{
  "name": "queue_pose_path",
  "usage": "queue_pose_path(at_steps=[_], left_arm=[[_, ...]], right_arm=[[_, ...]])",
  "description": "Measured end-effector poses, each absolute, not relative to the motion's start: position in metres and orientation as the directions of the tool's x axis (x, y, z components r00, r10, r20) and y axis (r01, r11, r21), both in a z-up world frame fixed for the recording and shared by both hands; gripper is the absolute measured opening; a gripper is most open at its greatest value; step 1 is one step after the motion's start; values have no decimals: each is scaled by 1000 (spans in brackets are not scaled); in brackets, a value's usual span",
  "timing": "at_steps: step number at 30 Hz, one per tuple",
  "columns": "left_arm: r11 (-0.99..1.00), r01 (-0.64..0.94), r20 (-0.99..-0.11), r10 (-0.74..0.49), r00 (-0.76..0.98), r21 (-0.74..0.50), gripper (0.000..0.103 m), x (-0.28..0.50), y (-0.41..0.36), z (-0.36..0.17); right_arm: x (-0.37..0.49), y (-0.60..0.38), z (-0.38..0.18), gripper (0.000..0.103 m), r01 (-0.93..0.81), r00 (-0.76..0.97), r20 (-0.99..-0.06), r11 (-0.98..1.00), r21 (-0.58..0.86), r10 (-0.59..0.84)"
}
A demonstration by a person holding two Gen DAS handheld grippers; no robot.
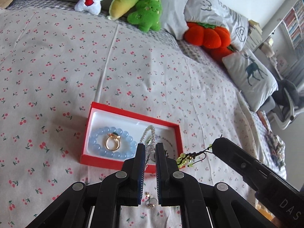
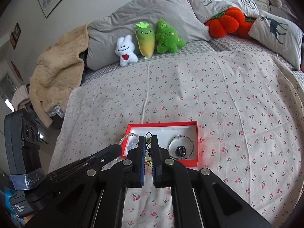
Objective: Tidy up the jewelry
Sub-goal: 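Carry the silver bracelet with left tool while right tool carries green charm to box, then release the silver bracelet with left tool while right tool drops charm in box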
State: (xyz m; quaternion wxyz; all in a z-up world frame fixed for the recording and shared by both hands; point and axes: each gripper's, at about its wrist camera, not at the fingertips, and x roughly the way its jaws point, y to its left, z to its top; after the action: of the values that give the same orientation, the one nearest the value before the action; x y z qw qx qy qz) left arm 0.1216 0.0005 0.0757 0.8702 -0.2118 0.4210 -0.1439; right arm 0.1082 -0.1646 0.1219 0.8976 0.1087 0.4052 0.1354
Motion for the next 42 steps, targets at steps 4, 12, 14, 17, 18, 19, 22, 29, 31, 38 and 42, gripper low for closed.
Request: queue_pose_path(at_steps=[4,12,14,17,18,19,22,29,31,38,42], left_arm=[[861,65,-674,-440,594,-504,5,140,-1,65],[898,-14,-738,-354,574,-441,5,163,7,32],[907,-20,-747,-334,575,-422,5,165,9,29],[923,-29,-764,-299,572,-383,5,168,10,25],[929,-33,-770,-284,571,-368,5,169,10,23],[935,-40,-777,-269,569,-353,5,170,10,21],[938,-59,-785,-251,567,-343,5,170,14,19],[950,-50,-788,-226,573,-309,13,163,15,26],[955,-44,-790,-216,573,-293,16,160,14,26],[964,-30,-798,-201,569,-264,23,155,11,27],[969,-19,-805,-193,560,-246,36,150,8,27]], right_arm=[[121,-163,116,6,-136,648,-694,945,298,313],[145,-169,94,6,-105,623,-720,944,312,307],[148,-169,90,6,-103,611,-726,942,321,314],[151,-167,86,6,-106,599,-729,935,339,332],[152,-166,85,6,-109,598,-728,934,341,335],[153,-165,84,6,-111,598,-728,934,340,336],[158,-163,80,6,-113,600,-726,935,336,334],[169,-175,69,6,-76,605,-740,946,314,294],[174,-181,63,6,-54,601,-751,951,303,273],[186,-194,45,6,-13,568,-787,959,283,240],[183,-196,49,14,-27,568,-790,964,263,231]])
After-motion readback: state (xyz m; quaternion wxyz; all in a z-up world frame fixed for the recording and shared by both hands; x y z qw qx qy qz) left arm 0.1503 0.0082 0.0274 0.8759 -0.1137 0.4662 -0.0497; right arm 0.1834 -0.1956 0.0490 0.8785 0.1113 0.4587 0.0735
